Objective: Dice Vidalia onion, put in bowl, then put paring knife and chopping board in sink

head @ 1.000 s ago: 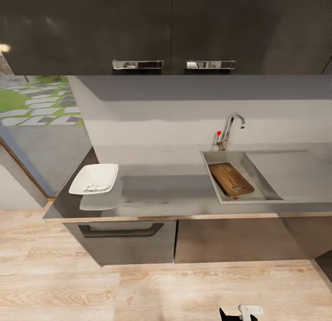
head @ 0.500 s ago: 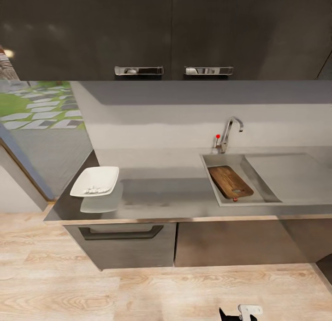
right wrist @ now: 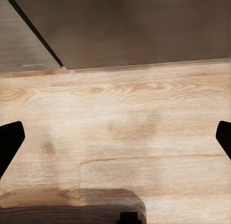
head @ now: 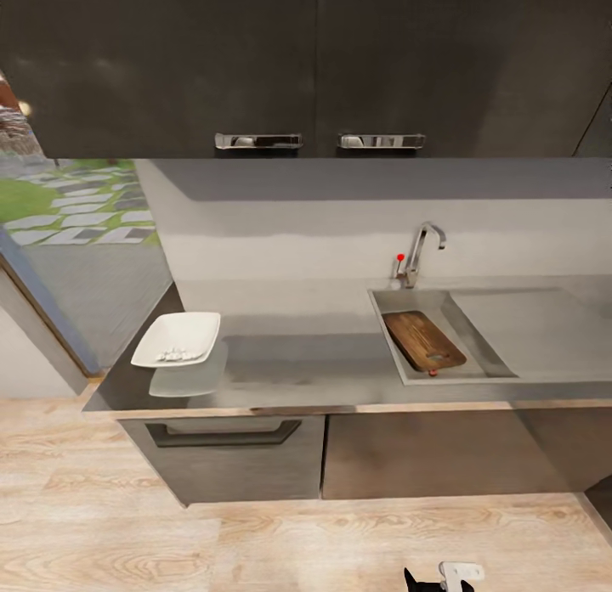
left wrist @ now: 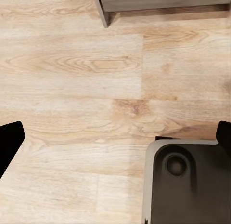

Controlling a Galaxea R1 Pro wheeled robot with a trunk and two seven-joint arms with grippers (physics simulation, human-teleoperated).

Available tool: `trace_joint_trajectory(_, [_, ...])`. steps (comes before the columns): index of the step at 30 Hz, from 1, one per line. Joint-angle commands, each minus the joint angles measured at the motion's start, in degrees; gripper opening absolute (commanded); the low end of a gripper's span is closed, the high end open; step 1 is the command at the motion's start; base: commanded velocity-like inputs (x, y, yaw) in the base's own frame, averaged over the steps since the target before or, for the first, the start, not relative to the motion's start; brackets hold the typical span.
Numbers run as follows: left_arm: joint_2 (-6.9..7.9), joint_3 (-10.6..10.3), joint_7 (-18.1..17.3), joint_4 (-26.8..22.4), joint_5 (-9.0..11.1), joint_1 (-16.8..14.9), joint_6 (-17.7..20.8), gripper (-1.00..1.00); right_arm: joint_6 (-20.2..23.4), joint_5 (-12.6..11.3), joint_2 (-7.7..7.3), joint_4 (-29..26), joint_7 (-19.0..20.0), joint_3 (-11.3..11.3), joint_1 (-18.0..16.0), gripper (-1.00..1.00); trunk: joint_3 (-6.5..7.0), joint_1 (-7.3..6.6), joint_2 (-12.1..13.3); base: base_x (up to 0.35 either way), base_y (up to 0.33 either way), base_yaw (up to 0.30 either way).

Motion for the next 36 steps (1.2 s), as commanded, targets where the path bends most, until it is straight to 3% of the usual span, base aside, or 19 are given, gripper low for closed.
trace_joint_trajectory(1, [0.07, -0.5, 0.3, -0.1, 0.4, 0.0, -0.1, 1.0, -0.1, 0.2, 0.07, -0.2, 0.5, -0.5, 0.0, 1.0, -0.01, 0.04, -0.1, 0.0, 0.0, 0.0])
trace_joint_trajectory(15, [0.05, -0.5, 0.3, -0.2, 0.5, 0.0, 0.2, 1.0, 0.0, 0.3, 0.23, 0.3, 0.5, -0.5, 0.6, 1.0, 1.27, 0.04, -0.1, 0.0, 0.0, 0.0])
trace_joint_trajectory(19, [0.07, -0.5, 0.3, -0.2, 0.5, 0.0, 0.3, 1.0, -0.1, 1.4, -0.08, 0.9, 0.1, -0.5, 5.2, 1.0, 1.64, 0.04, -0.1, 0.0, 0.0, 0.0])
trace_joint_trajectory(21, [0.02, -0.5, 0.3, -0.2, 0.5, 0.0, 0.4, 1.0, -0.1, 4.0, -0.83, 1.0, -0.1, -0.5, 11.4, 1.0, 1.82, 0.04, -0.1, 0.0, 0.0, 0.0])
trace_joint_trajectory(24, [-0.02, -0.5, 0.3, -0.3, 0.5, -0.1, 0.4, 1.0, 0.1, 7.9, -1.47, 1.0, -0.2, -0.5, 16.0, 1.0, 2.1, 0.04, -0.1, 0.0, 0.0, 0.0])
trace_joint_trajectory(26, [-0.07, -0.5, 0.3, -0.4, 0.5, -0.2, 0.4, 1.0, 0.5, 9.8, -1.9, 1.0, -0.3, -0.5, 18.2, 1.0, 2.28, 0.04, -0.1, 0.0, 0.0, 0.0])
trace_joint_trajectory(29, [-0.48, -0.5, 0.4, -0.4, 0.4, -0.4, 0.8, 1.0, 1.1, 10.7, -2.21, 1.0, -0.6, -0.4, 19.1, 1.0, 2.49, 0.04, -0.1, 0.0, 0.0, 0.0])
trace_joint_trajectory(31, [-1.04, -0.5, 0.4, -0.4, 0.4, -0.4, 1.8, 1.0, 2.3, 10.8, -2.21, 0.9, -1.9, -0.4, 19.3, 1.0, 2.54, 0.04, -0.1, 0.0, 0.0, 0.0])
trace_joint_trajectory(33, [-1.93, -0.5, 0.4, -0.4, 0.5, -0.4, 3.5, 1.0, 6.1, 10.2, -2.22, 0.9, -6.2, -0.7, 19.3, 1.0, 2.56, 0.04, -0.1, 0.0, 0.0, 0.0])
trace_joint_trajectory(36, [-3.13, -0.5, 0.5, -0.4, 0.5, -0.4, 6.7, 1.0, 8.5, 7.1, -1.76, 1.2, -11.3, -0.7, 19.4, 1.0, 2.56, 0.04, -0.1, 0.0, 0.0, 0.0])
